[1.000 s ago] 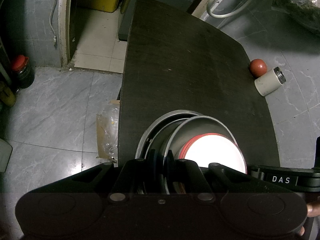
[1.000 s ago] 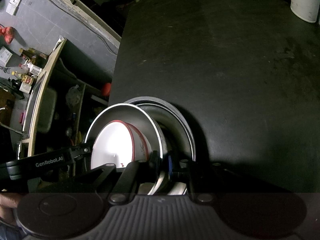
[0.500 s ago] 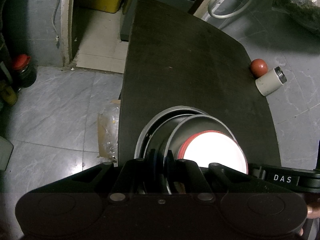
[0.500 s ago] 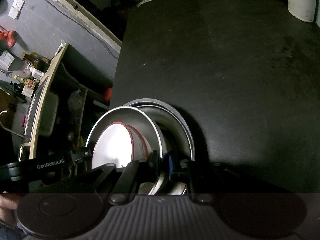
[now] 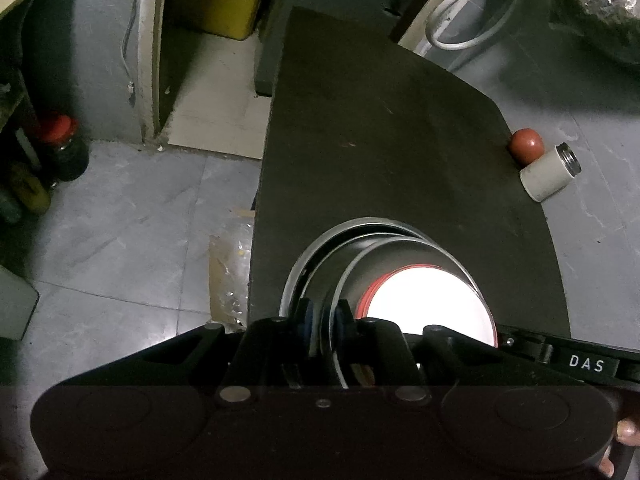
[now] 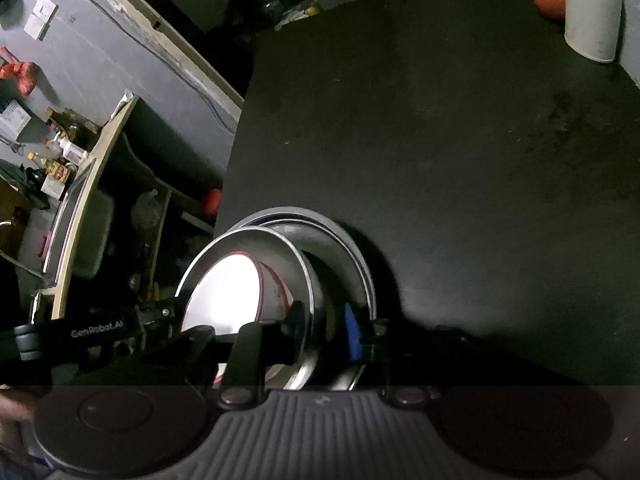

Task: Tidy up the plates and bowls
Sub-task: 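Lower the steel bowl onto the steel plate stack with the left gripper, then open the left gripper to release the steel bowl rim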

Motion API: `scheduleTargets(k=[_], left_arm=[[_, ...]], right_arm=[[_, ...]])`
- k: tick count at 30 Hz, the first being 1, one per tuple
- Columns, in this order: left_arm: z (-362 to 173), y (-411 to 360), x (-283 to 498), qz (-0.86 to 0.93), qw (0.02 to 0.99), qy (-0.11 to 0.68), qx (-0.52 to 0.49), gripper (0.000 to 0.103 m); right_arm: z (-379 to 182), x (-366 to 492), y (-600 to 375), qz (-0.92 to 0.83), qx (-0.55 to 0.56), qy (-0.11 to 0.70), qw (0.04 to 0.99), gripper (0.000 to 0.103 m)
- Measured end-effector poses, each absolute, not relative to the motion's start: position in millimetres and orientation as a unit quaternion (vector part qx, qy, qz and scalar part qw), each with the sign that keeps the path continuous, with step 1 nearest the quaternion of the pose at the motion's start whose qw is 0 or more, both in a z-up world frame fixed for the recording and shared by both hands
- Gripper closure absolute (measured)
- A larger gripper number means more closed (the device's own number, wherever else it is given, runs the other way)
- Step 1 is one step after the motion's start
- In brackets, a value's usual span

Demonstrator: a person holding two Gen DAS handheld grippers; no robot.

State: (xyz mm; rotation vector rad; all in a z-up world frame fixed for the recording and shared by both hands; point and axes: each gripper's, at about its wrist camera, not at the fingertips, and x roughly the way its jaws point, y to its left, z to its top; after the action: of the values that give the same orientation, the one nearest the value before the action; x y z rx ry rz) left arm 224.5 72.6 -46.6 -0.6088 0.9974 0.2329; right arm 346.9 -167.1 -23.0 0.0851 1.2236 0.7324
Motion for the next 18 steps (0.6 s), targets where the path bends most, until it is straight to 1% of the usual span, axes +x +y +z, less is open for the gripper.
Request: scheduleTargets(k=[5, 6, 7, 8, 9, 11, 12, 13, 14, 18], left_arm=[[-44, 68, 220, 0.122, 0.831, 0.462, -0.286, 0.088], [-42, 66, 219, 0.125, 0.832, 0.46, -0.282, 0.081], [-41, 65, 219, 0.135, 0.834, 0.46, -0.273, 0.074], [-38, 63, 218, 0.15, 0.837, 0.459, -0.259, 0.06], [-36, 62, 217, 0.16, 0.838, 0.459, -0.247, 0.051], [-35, 63, 214, 0.166, 0.84, 0.456, -0.243, 0.049], [-34, 64, 212, 0.168, 0.838, 0.455, -0.25, 0.049], [-34, 64, 211, 0.171, 0.836, 0.455, -0.254, 0.048], [-33, 64, 210, 0.174, 0.836, 0.454, -0.253, 0.046], [-29, 60, 209, 0.19, 0.837, 0.454, -0.238, 0.039]], right_arm=[[-21, 345, -174, 0.342, 0.036, 0.546, 0.764, 0.07], [-21, 345, -175, 0.343, 0.036, 0.543, 0.766, 0.069], [-20, 345, -176, 0.345, 0.037, 0.54, 0.767, 0.067], [-20, 345, -177, 0.348, 0.039, 0.537, 0.767, 0.065], [-20, 345, -178, 0.351, 0.042, 0.535, 0.767, 0.065], [-19, 344, -179, 0.355, 0.037, 0.529, 0.77, 0.065], [-19, 344, -179, 0.357, 0.035, 0.525, 0.772, 0.061], [-18, 343, -180, 0.356, 0.03, 0.52, 0.776, 0.049], [-18, 342, -180, 0.348, 0.021, 0.516, 0.782, 0.045], [-20, 342, -186, 0.351, 0.027, 0.513, 0.783, 0.044]])
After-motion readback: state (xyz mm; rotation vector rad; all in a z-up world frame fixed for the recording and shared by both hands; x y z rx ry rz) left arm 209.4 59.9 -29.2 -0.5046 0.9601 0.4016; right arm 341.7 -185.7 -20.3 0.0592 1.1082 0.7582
